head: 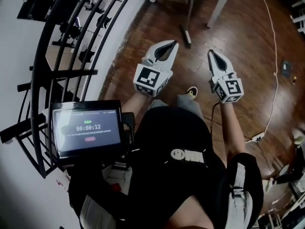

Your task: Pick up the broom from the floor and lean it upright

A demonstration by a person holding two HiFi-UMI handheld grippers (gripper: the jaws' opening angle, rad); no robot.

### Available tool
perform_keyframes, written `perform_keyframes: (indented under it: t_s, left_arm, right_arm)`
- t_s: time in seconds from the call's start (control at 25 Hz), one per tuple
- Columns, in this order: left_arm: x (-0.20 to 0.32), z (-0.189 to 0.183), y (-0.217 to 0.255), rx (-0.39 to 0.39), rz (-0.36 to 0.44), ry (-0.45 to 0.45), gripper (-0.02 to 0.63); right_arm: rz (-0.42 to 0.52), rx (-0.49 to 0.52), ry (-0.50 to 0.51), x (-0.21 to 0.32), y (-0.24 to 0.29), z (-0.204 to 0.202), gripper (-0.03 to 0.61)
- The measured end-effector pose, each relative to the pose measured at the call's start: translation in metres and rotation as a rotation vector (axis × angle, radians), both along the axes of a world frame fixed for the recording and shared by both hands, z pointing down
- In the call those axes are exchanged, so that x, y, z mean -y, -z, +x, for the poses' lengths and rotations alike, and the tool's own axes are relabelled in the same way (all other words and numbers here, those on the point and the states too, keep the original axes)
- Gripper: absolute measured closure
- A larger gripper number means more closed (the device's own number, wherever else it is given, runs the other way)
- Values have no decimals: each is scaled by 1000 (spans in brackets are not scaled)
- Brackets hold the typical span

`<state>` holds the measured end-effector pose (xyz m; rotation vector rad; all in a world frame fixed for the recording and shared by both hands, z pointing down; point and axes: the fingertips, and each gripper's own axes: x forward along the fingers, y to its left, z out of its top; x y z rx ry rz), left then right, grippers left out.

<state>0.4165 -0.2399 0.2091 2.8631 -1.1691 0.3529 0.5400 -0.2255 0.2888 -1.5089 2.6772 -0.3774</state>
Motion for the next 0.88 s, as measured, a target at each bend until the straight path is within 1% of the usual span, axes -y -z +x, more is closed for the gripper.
perform_keyframes:
  t_s: [0.04,0.08,0.12,0.24,0.4,0.48,0.56,0.64,0.72,0.8,0.88]
  left_arm:
    - [0,7,-1,-16,-11,-22,595]
    - [-5,4,-1,-39,-23,-38,595]
    - [-12,-7,1,-61,-31,-48,595]
    - [-41,-58,10,-95,-23,-77,595]
    - [-102,-140,27,-139,18,-110,595]
    - [-128,-169,27,-142,15,-127,595]
    - [-139,-176,20,-125,0,-138,595]
    - [-142,-174,15,-122,-12,-141,595]
    - [-144,-171,16,-136,-23,-145,595]
    - [-143,-169,19,-163,-34,-151,595]
    - [-141,-168,25,-193,-26,-163,595]
  right_arm:
    - [-5,8,-14,-3,-3,2,575]
    - [-10,15,-22,-10,-4,-6,575]
    - [-11,22,-22,-18,-1,-21,575]
    - [0,22,-19,-47,10,-86,575]
    - [30,1,-52,-112,33,-174,575]
    - [38,26,-82,-141,43,-203,575]
    - [41,45,-93,-154,47,-212,575]
    - [31,51,-96,-159,50,-214,575]
    - [16,61,-98,-163,52,-216,575]
    - [19,50,-95,-166,57,-218,575]
    - [27,39,-89,-164,61,-222,575]
